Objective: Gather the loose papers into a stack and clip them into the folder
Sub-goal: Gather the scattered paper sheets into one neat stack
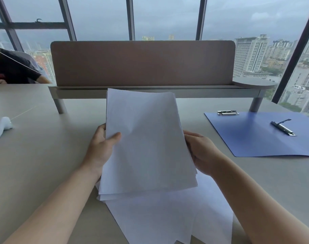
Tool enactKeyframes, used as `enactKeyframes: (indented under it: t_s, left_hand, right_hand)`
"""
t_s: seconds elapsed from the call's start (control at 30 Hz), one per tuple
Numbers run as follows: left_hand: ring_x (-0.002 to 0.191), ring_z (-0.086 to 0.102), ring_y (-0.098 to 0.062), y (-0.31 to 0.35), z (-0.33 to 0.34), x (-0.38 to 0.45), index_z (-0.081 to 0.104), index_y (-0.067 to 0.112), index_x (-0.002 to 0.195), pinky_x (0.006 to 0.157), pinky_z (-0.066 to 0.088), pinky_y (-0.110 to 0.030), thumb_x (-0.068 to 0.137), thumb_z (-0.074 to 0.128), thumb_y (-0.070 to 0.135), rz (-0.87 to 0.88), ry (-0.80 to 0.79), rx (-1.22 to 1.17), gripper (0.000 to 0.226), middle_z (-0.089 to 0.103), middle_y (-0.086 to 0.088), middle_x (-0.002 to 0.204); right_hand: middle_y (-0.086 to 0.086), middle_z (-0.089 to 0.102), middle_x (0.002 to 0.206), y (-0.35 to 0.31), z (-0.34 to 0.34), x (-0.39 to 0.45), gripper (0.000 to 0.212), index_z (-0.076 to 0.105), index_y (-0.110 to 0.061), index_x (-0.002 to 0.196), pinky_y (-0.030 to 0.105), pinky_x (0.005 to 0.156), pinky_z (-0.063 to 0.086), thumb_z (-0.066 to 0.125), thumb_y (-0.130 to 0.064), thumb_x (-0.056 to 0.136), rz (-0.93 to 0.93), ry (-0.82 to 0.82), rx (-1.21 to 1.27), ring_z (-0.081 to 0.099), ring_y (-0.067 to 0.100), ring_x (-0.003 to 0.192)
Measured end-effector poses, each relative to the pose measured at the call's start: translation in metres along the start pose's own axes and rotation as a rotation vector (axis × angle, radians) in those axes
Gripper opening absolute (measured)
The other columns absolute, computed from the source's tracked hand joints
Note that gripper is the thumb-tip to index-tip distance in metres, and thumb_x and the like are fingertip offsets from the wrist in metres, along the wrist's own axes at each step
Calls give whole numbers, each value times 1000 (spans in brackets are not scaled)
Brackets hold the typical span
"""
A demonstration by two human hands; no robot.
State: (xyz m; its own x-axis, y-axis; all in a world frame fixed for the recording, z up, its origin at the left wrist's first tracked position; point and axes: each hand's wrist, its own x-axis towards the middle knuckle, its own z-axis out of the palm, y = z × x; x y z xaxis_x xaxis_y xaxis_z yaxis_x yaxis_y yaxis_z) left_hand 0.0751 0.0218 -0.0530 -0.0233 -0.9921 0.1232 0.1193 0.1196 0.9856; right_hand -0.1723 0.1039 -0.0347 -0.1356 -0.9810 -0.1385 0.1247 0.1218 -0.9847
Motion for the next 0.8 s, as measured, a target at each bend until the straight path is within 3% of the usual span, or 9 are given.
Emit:
enactKeyframes:
  t_s: [0.1, 0.17, 0.23, 0.33, 0.43, 0.5, 0.57, 0.67, 0.8]
  left_hand:
    - [86, 66, -20, 2, -10, 10, 44, 16, 142, 70, 52, -29, 91, 62, 6, 10, 129, -35, 55, 64, -8, 123]
    - [90, 65, -21, 1, -20, 13, 42, 18, 143, 75, 51, -30, 92, 64, 17, -60, 202, -38, 55, 61, -5, 129]
    - [87, 68, -18, 0, -29, 11, 50, 16, 135, 73, 52, -28, 93, 62, 35, -181, 155, 7, 48, 64, -8, 126]
    - [48, 62, -1, -2, -26, -1, 46, -4, 139, 46, 47, -14, 98, 51, 39, -252, 47, -44, 60, 68, -3, 75]
    - [32, 51, 1, 3, -18, -6, 25, -10, 147, 36, 38, -8, 101, 46, 32, -253, 7, -126, 66, 55, 11, 41]
    - [32, 51, 1, 4, -13, -4, 26, -8, 149, 37, 38, -8, 102, 44, 29, -244, -17, -149, 63, 54, 12, 39]
    - [33, 53, 1, 3, -12, 0, 41, 5, 143, 37, 39, -8, 103, 43, 25, -268, 4, -192, 45, 55, 12, 38]
    - [41, 60, 1, -4, -19, 6, 56, 15, 91, 45, 46, -11, 101, 47, 25, -341, 11, -261, 17, 63, 12, 45]
    - [63, 69, -11, -9, -30, 11, 80, 11, 81, 88, 48, -28, 95, 59, 33, -335, 14, -232, 33, 75, 0, 74]
  right_hand:
    - [6, 49, 63, 4, -6, 7, 39, 55, -8, 61, 27, 55, 33, 59, -32, 92, -219, 271, -793, 41, 24, 61]
    - [2, 51, 62, -1, -5, -3, 47, 45, -14, 59, 28, 55, 35, 56, -48, 90, -192, 363, -1303, 46, 28, 60]
    - [-2, 51, 64, -8, 0, -18, 61, 42, -16, 61, 27, 53, 34, 55, -72, 80, -106, 354, -1531, 46, 21, 56]
    - [-5, 53, 69, -16, 11, -32, 75, 46, -18, 64, 28, 52, 31, 53, -92, 61, 19, 198, -1614, 47, 15, 59]
    - [-3, 62, 96, -7, 19, -32, 88, 58, -20, 93, 32, 67, 41, 55, -97, 49, 99, -16, -1630, 59, 21, 90]
    - [0, 52, 132, 4, 17, -26, 110, 51, -21, 129, 37, 93, 44, 61, -93, 47, 92, -146, -1583, 49, 22, 126]
    - [-2, 21, 161, 12, 13, -18, 126, 25, -26, 154, 39, 119, 25, 68, -86, 51, 44, -261, -1472, 17, 19, 151]
    - [-14, -1, 167, 20, 4, -8, 127, 9, -35, 158, 37, 125, -4, 75, -76, 58, -67, -348, -1358, -8, 6, 153]
    - [-14, 13, 166, 24, -5, 1, 125, 16, -38, 156, 36, 125, 6, 81, -70, 55, -139, -239, -1251, 6, 6, 153]
